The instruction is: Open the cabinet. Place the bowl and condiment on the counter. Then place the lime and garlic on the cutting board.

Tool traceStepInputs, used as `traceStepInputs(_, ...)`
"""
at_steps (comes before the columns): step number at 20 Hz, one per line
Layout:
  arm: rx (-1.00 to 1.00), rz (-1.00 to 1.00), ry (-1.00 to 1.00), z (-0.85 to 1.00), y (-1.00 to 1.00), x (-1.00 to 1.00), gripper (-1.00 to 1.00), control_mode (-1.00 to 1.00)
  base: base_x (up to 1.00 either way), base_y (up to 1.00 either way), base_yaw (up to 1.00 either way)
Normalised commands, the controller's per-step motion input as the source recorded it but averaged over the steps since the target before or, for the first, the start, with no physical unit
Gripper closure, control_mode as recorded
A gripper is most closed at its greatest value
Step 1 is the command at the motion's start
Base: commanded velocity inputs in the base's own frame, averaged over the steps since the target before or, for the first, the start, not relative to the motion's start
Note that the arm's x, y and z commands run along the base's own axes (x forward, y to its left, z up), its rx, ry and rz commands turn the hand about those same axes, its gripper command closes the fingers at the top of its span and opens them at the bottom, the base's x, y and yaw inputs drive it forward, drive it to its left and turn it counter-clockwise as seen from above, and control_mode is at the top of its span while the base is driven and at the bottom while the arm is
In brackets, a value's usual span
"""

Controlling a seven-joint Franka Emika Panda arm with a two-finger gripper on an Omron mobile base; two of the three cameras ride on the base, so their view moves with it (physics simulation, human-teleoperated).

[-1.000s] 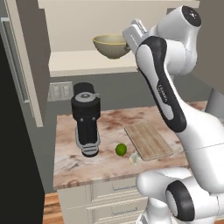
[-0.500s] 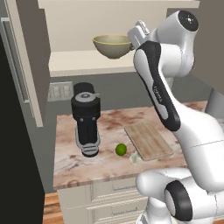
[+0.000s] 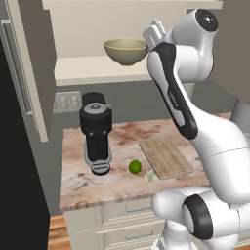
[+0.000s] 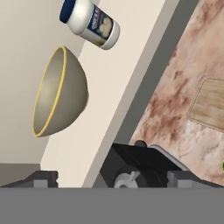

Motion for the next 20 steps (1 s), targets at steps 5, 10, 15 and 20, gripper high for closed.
traceStepInputs(5,0.02,0.01,0.00,0.00,-0.07,0.20,-1.00,-1.00,0.00,0.00,0.00)
traceStepInputs(10,0.01,0.00,0.00,0.00,-0.06,0.30,-1.00,-1.00,0.00,0.00,0.00)
traceStepInputs(15,0.00,0.00,0.00,0.00,-0.03,0.30,-1.00,-1.00,0.00,0.00,0.00)
traceStepInputs(20,0.00,0.00,0.00,0.00,-0.01,0.27,-1.00,-1.00,0.00,0.00,0.00)
